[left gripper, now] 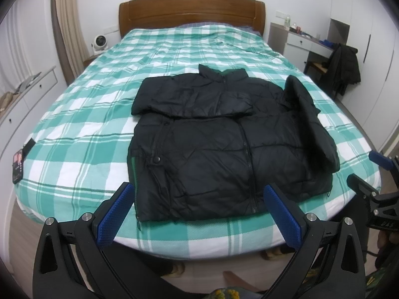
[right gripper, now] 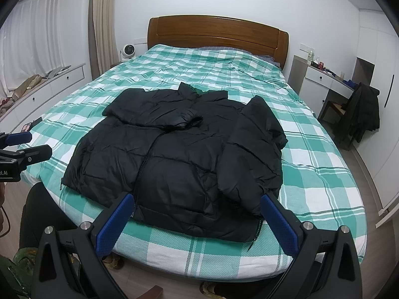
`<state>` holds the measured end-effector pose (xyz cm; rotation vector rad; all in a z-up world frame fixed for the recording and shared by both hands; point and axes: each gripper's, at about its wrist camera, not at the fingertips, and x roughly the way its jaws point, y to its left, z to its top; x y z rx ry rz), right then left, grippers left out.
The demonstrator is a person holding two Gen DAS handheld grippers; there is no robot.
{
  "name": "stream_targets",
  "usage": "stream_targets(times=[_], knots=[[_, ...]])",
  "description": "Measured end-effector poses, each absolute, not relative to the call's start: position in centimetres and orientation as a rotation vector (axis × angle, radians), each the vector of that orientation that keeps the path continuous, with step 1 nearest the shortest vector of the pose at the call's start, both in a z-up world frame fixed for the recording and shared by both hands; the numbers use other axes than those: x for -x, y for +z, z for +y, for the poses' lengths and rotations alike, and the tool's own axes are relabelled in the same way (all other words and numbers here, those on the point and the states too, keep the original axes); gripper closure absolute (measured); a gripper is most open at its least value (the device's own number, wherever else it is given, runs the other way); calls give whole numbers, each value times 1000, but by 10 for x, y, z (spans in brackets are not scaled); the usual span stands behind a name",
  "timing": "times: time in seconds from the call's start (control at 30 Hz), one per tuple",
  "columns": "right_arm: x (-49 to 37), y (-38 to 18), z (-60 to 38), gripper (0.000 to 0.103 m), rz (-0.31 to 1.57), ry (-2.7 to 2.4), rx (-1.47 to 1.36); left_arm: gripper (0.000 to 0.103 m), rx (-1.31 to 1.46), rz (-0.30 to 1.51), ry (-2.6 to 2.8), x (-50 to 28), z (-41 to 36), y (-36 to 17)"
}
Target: Fold large clothes
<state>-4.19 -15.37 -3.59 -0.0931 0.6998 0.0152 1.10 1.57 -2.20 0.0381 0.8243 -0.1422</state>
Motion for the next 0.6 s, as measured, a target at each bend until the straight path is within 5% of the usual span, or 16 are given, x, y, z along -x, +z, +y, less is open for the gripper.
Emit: stream_targets(times=[0.6], knots=[[6,-88,-198,0,659,-1,316,0,-7,838,-156,-13,16,-25]])
